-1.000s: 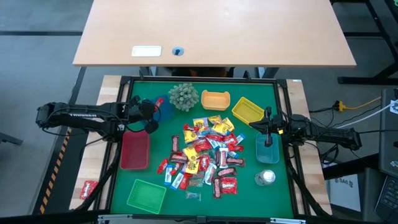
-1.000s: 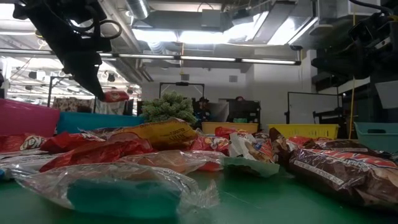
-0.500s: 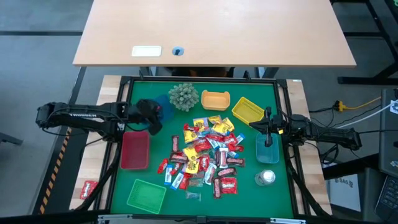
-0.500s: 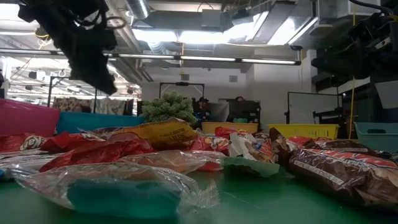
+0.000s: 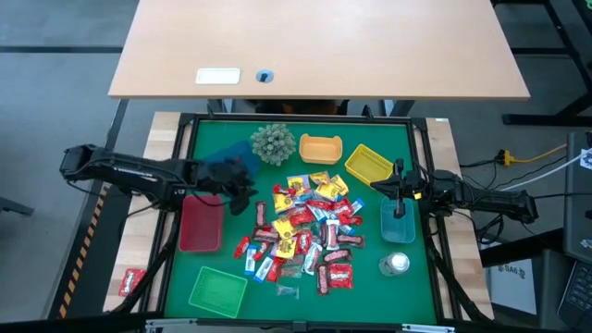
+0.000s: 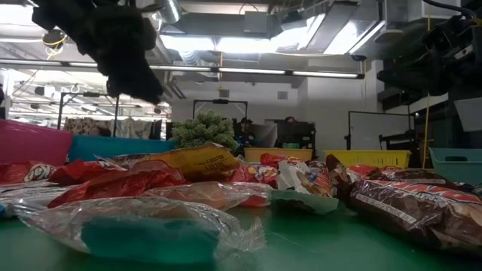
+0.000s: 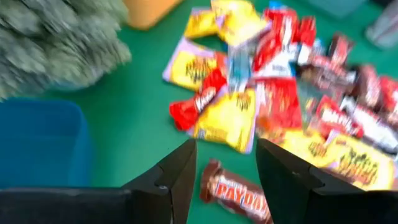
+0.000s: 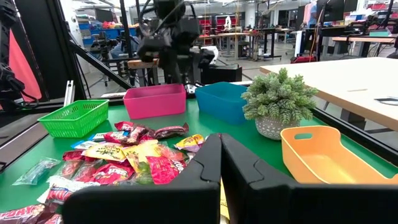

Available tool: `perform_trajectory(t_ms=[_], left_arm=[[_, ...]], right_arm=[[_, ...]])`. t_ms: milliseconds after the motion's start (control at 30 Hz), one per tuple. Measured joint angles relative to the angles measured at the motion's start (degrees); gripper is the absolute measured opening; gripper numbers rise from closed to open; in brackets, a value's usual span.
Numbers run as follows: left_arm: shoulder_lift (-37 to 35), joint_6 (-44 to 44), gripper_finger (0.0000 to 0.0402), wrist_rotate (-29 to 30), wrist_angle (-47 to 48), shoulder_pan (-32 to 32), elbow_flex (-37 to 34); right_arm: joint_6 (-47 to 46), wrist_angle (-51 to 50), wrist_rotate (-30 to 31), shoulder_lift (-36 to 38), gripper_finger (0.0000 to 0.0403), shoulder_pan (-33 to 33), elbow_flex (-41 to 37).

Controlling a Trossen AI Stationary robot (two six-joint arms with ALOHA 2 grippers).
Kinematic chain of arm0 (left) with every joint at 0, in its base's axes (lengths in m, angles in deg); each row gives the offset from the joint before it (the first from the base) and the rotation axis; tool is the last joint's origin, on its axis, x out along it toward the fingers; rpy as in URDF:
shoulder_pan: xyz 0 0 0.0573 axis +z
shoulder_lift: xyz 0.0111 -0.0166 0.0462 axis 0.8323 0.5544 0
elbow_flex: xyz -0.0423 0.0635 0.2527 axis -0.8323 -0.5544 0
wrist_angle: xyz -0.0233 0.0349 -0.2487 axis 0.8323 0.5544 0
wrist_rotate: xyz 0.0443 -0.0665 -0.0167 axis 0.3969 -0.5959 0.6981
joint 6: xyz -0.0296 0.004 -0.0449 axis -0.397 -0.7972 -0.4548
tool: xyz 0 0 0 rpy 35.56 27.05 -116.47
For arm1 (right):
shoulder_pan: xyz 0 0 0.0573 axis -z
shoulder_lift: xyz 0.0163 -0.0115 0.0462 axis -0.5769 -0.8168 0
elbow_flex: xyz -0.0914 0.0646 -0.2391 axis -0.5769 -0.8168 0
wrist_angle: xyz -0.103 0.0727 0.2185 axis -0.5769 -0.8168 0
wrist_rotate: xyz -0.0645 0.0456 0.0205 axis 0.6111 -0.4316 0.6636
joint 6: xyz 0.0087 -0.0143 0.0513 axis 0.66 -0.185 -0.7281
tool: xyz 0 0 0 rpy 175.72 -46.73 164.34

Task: Sort candy
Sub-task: Put the brown chocolate into the red bin

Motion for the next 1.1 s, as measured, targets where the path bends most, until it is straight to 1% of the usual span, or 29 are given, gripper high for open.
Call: perform_trajectory(t_ms=[200, 300, 500, 600, 700, 933, 1100], left_arm=[[6.8, 0.0, 0.0154, 0.0, 0.0, -0.5, 0.0], [9.9, -1.3, 0.0154, -2.5, 0.0, -0.5, 0.0], [13.4, -13.9, 0.0154, -8.7, 0.0, -0.5, 0.0], [14.1, -22.1, 0.0154, -10.3, 0.0, -0.6, 0.0], [14.3, -29.5, 0.0154, -10.5, 0.0, -0.6, 0.0], [14.3, -39.3, 0.0154, -10.4, -0.1, -2.3, 0.0], [14.3, -45.9, 0.0154, -7.5, -0.4, -4.4, 0.0]], right_arm=[[0.0, 0.0, 0.0, 0.0, 0.0001, 0.0, 0.0], [0.0, 0.0, 0.0, 0.0, 0.0001, 0.0, 0.0], [0.0, 0.0, 0.0, 0.0, 0.0001, 0.0, 0.0], [0.0, 0.0, 0.0, 0.0, 0.0001, 0.0, 0.0], [0.0, 0.0, 0.0, 0.0, 0.0001, 0.0, 0.0], [0.0, 0.0, 0.0, 0.0, 0.0001, 0.0, 0.0], [0.0, 0.0, 0.0, 0.0, 0.0001, 0.0, 0.0]])
